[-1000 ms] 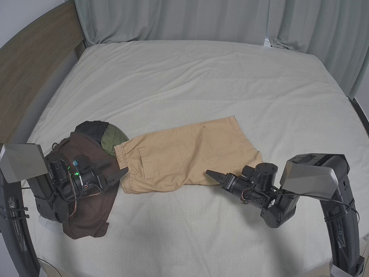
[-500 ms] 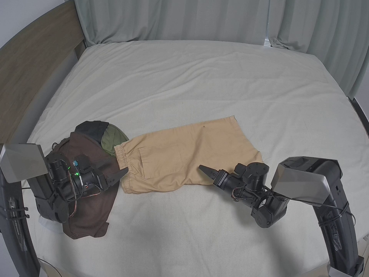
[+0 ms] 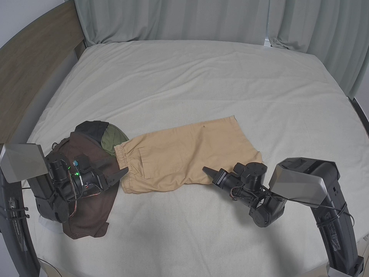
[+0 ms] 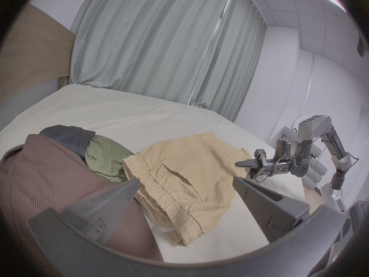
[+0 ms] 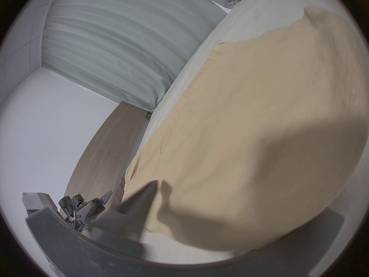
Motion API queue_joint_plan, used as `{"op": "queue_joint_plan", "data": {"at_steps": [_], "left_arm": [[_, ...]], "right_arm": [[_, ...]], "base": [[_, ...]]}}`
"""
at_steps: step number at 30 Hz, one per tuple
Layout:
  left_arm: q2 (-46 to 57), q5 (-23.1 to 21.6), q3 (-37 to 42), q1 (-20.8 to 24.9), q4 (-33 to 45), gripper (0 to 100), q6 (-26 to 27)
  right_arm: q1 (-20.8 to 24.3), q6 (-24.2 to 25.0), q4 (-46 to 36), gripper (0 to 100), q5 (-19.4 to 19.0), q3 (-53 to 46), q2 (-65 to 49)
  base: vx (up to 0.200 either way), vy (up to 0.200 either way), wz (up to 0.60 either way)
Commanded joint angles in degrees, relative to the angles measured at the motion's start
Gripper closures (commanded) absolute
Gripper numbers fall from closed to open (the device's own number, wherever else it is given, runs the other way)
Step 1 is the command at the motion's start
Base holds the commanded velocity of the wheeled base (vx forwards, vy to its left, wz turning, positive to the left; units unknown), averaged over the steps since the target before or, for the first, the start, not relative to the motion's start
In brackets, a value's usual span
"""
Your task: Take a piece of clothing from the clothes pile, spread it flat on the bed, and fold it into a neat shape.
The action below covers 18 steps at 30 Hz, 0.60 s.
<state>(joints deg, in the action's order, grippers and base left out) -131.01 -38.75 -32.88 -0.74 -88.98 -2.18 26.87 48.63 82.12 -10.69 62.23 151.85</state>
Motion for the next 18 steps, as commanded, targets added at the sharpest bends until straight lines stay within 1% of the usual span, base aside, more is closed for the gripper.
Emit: {"op": "queue_joint_plan", "data": {"at_steps": [1, 9, 13, 18], "left_arm": [[-0.1, 0.0, 0.0, 0.0, -0.1, 0, 0.0], [-0.2, 0.1, -0.2, -0.1, -0.1, 0, -0.1], [-0.3, 0.1, -0.2, -0.1, -0.1, 0, -0.2], [-0.3, 0.1, -0.5, -0.4, -0.1, 0, -0.4]], "right_arm": [[0.0, 0.0, 0.2, 100, 0.0, 0.1, 0.2], [-0.5, -0.2, 1.1, 100, 0.1, -1.2, -0.3], [-0.5, -0.6, 1.4, 100, 0.1, -4.8, -2.1], [-0.6, -1.6, 4.4, 100, 0.0, -10.6, -4.4]], "base": [[0.0, 0.0, 0.0], [0.0, 0.0, 0.0], [0.0, 0.0, 0.0], [0.0, 0.0, 0.0]]}}
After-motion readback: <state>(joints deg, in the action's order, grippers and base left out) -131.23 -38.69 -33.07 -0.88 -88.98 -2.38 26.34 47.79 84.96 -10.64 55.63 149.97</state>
